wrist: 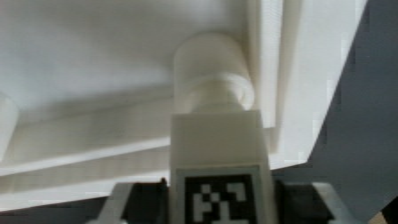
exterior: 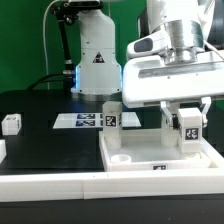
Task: Assemble square table
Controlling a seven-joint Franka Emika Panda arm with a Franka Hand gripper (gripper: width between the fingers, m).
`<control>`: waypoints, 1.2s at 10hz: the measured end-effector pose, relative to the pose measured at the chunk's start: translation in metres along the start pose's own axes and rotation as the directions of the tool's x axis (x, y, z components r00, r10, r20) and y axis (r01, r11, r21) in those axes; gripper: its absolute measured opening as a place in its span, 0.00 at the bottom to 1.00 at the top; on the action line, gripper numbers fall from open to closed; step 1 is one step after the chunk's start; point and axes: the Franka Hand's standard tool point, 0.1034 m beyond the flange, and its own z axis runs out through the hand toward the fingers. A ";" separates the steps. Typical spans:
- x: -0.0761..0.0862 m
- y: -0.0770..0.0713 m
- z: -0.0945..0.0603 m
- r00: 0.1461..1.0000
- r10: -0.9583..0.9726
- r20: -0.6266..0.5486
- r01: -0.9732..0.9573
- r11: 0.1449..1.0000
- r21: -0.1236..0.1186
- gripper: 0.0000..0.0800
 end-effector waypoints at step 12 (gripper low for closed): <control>0.006 0.006 -0.005 0.999 -0.033 0.038 0.033 0.999 -0.002 0.81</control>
Offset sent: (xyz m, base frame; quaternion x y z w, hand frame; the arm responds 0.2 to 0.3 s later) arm 0.0000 0.0000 0.0000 0.0000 0.0000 0.0000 1.0000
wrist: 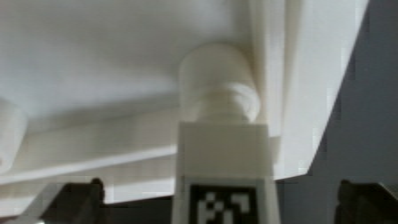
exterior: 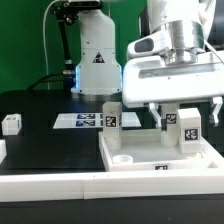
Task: Assemble square table
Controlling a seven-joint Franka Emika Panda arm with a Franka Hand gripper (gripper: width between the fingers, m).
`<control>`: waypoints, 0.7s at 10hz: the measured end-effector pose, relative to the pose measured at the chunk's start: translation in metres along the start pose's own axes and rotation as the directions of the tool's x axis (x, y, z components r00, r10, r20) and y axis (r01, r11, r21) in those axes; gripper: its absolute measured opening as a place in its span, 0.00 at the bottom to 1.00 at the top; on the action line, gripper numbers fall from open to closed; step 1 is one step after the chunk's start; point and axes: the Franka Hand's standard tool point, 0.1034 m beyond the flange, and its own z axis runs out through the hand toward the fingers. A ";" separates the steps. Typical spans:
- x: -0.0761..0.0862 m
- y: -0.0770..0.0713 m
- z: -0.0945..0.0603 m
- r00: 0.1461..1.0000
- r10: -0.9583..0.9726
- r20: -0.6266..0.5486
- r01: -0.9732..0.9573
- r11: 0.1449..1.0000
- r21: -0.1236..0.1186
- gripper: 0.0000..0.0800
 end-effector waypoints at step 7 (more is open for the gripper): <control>0.025 0.007 -0.017 0.992 0.032 0.122 -0.035 0.999 0.026 0.81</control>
Offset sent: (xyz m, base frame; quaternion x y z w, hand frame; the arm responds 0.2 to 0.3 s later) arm 0.0099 0.0008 0.0249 0.0160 -0.0925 0.0064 0.9956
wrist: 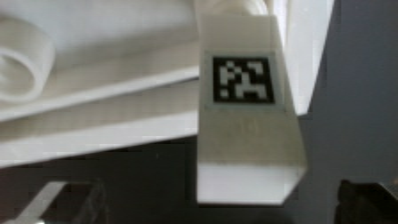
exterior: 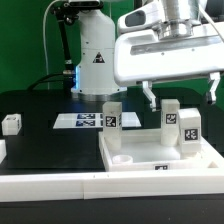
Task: Assemble square table
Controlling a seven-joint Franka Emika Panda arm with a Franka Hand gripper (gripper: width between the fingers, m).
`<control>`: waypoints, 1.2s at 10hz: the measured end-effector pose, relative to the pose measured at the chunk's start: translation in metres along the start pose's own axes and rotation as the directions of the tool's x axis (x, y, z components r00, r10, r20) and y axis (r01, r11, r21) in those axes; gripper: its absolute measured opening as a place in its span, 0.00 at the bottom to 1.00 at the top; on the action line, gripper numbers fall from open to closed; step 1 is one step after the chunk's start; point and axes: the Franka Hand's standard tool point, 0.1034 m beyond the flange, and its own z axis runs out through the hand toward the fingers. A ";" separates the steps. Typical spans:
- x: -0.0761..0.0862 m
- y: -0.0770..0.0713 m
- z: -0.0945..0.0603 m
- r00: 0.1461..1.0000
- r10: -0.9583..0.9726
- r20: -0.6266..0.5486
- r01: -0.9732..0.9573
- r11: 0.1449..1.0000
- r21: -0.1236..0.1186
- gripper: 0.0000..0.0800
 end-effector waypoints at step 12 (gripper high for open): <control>-0.004 -0.008 0.017 0.904 0.058 0.424 -0.073 0.997 0.020 0.81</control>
Offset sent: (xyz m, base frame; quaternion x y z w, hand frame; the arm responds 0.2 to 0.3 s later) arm 0.0060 0.0054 -0.0019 -0.0028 -0.1339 0.0100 0.9909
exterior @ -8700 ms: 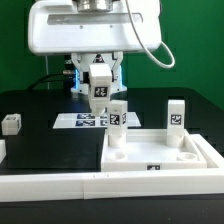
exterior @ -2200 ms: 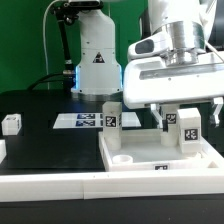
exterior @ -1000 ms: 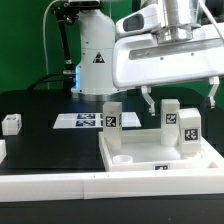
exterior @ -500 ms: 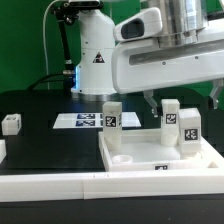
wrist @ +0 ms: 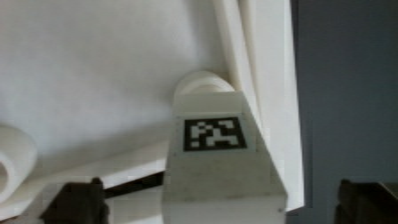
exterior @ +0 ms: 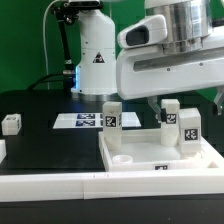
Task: Assemble square table
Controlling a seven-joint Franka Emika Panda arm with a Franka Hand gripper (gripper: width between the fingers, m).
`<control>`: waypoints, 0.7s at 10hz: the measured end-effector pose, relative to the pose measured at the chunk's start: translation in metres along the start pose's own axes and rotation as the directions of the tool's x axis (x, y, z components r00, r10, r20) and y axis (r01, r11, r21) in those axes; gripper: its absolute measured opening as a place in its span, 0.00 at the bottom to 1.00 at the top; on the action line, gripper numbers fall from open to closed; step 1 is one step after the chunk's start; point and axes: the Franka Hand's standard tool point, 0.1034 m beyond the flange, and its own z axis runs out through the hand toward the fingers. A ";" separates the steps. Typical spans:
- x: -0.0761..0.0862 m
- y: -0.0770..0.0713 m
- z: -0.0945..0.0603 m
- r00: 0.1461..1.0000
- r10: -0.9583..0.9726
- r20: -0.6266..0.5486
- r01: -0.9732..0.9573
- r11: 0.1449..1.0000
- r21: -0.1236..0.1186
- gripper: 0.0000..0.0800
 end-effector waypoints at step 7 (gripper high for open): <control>0.000 0.001 0.001 1.000 0.002 -0.001 -0.002 1.000 0.000 0.36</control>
Offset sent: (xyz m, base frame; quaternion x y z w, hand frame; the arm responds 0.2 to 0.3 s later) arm 0.0000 0.0000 0.0000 0.0000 0.0000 0.0000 1.0000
